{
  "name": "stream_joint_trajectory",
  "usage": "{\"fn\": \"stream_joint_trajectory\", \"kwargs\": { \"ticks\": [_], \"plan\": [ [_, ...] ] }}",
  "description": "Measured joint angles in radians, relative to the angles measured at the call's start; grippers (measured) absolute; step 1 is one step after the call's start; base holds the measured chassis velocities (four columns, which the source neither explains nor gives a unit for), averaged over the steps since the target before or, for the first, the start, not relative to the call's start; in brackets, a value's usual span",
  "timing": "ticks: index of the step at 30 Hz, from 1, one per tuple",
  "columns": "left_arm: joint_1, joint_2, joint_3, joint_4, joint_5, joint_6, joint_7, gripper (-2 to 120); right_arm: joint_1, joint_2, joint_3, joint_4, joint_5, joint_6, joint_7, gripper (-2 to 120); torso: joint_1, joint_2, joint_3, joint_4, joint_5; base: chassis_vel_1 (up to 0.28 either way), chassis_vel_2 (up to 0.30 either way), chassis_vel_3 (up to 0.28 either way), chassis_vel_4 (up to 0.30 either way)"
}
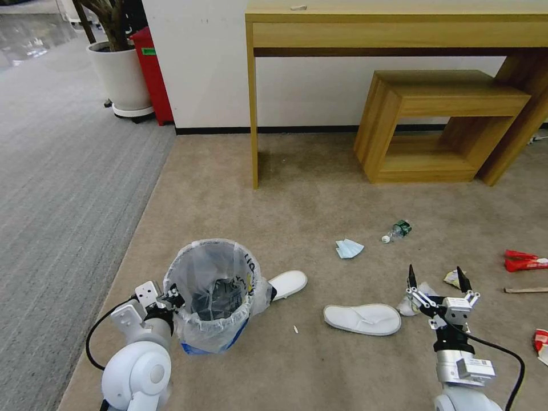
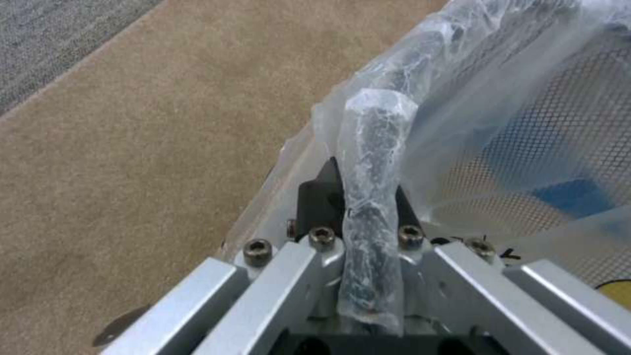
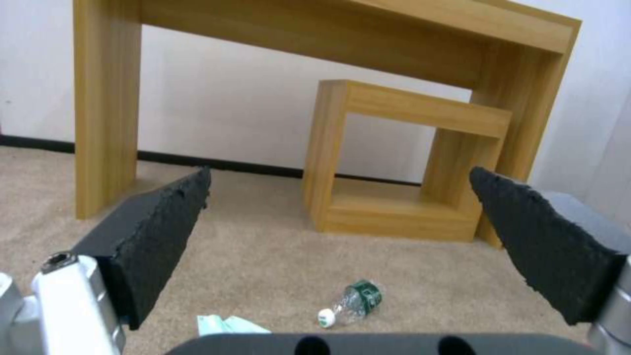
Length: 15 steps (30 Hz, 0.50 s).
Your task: Pick up the trash bin and place the garbage on the floor into it.
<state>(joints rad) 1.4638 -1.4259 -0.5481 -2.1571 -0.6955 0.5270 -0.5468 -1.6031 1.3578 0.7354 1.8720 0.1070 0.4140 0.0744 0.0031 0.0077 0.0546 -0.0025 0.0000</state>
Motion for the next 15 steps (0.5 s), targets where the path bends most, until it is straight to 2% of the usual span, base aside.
{"fn": "stream_joint_trajectory", "kwargs": {
  "ticks": [15],
  "plan": [
    [-0.003,-0.002,-0.001,0.003,0.000,0.000,0.000,1,0.013,-0.019,-0.003,-0.012,0.004,0.015,-0.015,100,0.000,0.000,0.000,0.0000,0.0001,0.000,0.000,0.000,0.000]
  ]
}}
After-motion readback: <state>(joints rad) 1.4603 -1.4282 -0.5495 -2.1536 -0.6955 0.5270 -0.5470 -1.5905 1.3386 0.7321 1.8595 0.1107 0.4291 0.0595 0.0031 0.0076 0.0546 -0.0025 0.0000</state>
